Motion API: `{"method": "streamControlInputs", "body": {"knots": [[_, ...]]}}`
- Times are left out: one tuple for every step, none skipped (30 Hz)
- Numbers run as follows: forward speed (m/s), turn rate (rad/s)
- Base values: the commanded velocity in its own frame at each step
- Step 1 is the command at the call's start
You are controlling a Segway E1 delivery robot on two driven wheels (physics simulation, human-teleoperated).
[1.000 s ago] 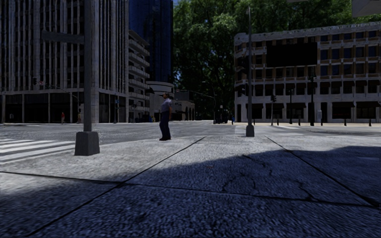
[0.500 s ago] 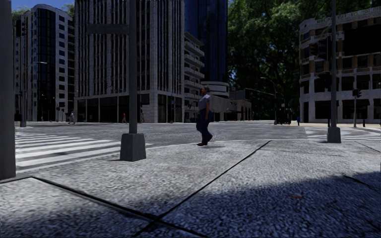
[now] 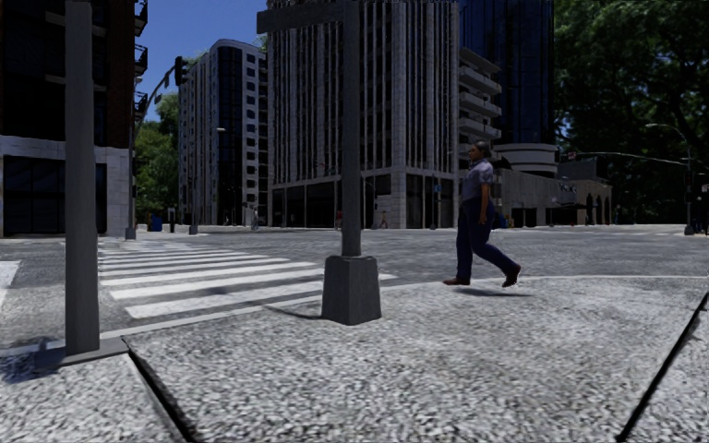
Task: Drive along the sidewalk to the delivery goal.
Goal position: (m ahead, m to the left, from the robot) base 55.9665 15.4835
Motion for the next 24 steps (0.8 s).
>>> {"method": "streamControlInputs", "body": {"knots": [[2.0, 0.66], [2.0, 0.66], [2.0, 0.66], [2.0, 0.66], [2.0, 0.66], [2.0, 0.66], [2.0, 0.66], [2.0, 0.66], [2.0, 0.66], [2.0, 0.65], [2.0, 0.63], [2.0, 0.63], [2.0, 0.61], [2.0, 0.6], [2.0, 0.6], [2.0, 0.59], [2.0, 0.59], [2.0, 0.58], [2.0, 0.58], [2.0, 0.58], [2.0, 0.58], [2.0, 0.57], [2.0, 0.51], [2.0, 0.48]]}}
